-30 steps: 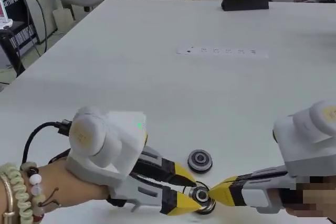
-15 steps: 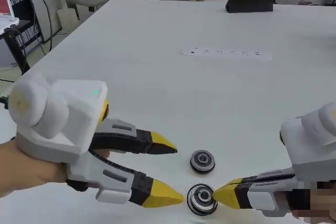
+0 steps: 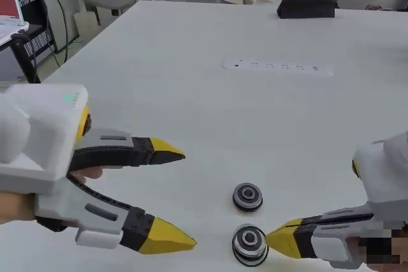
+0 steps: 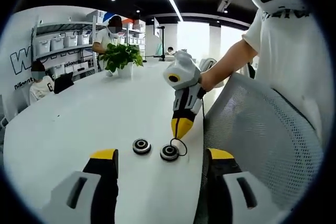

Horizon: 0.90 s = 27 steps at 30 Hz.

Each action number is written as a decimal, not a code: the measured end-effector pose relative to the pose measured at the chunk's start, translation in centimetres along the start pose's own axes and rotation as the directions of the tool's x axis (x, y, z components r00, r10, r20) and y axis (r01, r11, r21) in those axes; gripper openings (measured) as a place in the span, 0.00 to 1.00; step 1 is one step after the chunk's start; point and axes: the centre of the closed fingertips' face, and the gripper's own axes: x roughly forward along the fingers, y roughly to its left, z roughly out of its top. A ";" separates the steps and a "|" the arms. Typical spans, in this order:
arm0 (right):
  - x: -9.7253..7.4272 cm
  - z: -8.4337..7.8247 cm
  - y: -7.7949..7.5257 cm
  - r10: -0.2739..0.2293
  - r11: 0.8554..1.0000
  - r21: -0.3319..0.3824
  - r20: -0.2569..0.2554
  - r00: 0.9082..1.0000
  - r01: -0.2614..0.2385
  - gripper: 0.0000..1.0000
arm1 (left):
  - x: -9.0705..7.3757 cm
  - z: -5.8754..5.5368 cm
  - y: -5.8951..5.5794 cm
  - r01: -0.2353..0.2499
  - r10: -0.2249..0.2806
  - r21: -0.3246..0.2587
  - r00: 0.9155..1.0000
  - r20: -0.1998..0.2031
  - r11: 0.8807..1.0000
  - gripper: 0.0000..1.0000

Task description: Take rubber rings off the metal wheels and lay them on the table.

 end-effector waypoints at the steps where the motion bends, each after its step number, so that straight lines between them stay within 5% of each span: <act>1: -0.1 0.0 0.1 0.000 1.000 -0.003 -0.001 1.000 0.000 0.00 | -0.2 0.0 0.2 -0.011 0.011 -0.004 1.000 0.001 1.000 0.66; 7: -0.7 0.6 0.1 -0.021 0.999 -0.045 -0.002 1.000 0.021 0.00 | -1.9 -0.2 0.9 -0.067 0.068 -0.053 0.998 0.017 0.996 0.73; 16: -1.8 2.9 -0.1 -0.044 0.996 -0.079 0.047 0.998 0.048 0.00 | -2.9 -1.8 0.2 -0.096 0.096 -0.116 0.995 -0.005 0.989 0.87; 22: -2.4 4.7 0.4 -0.042 0.994 -0.098 0.079 0.996 0.049 0.00 | -3.5 -1.8 -0.1 -0.106 0.112 -0.163 0.993 0.024 0.981 0.95; 27: -2.7 5.7 0.9 -0.036 0.992 -0.114 0.097 0.995 0.047 0.00 | -3.7 -2.3 -0.6 -0.111 0.114 -0.175 0.993 0.005 0.978 0.99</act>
